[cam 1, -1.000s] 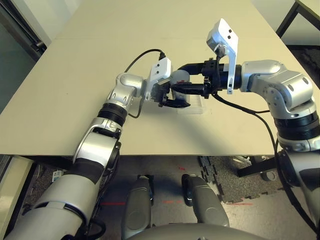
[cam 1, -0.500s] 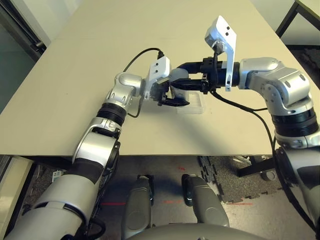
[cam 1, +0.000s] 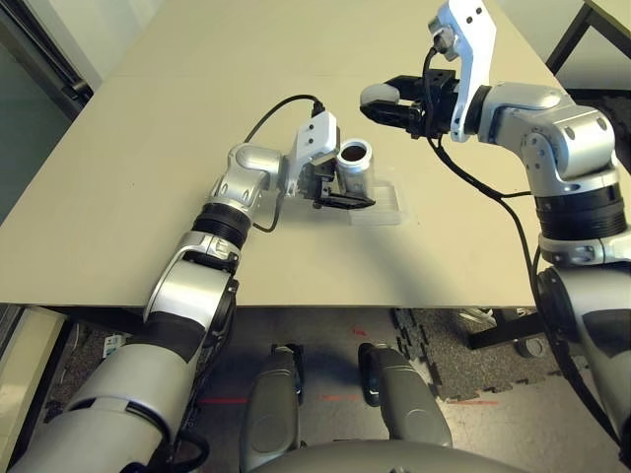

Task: Pour the medicine from the bottle into the box.

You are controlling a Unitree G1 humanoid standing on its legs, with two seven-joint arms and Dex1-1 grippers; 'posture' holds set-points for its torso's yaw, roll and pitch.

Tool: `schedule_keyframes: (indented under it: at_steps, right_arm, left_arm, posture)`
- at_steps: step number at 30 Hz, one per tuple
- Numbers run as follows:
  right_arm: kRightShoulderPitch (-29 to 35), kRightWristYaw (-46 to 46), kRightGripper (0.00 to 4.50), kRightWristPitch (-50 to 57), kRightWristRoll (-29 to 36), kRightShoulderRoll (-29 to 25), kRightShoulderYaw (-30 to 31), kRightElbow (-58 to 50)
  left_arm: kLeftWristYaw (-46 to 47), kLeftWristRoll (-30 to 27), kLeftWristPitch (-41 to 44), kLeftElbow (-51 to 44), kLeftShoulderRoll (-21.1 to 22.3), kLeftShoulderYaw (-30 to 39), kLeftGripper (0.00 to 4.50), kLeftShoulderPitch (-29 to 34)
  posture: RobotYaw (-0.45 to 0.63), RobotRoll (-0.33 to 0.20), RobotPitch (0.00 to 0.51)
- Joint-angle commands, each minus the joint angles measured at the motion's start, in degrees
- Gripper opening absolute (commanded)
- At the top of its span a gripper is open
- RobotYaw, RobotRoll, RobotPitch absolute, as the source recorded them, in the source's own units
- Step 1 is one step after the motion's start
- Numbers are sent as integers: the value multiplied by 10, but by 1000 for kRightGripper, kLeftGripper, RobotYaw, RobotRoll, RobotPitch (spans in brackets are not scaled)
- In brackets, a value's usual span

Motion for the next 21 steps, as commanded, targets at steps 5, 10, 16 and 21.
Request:
schedule_keyframes:
  at_steps: [5,10,16,21]
  right_arm:
    - [43,-53,2556,-61,-19,28,-40,57]
    - [65,-109,2556,-119,-20,62,-82,105]
    - [81,-152,2556,-205,-33,101,-114,195]
    - [83,-179,2556,-274,-46,116,-123,280]
  left_arm:
    - [122,-9,-12,57,-10,60,2665,-39]
    - [229,-10,-19,106,-14,99,2665,-51]
    - [385,-10,-45,161,-11,146,2664,-44]
    - [483,-3,-55,183,-6,170,2664,-34]
  posture:
    - [-42,0,144]
    - [-35,0,145]
    - [-37,0,146]
    - [-34,0,148]
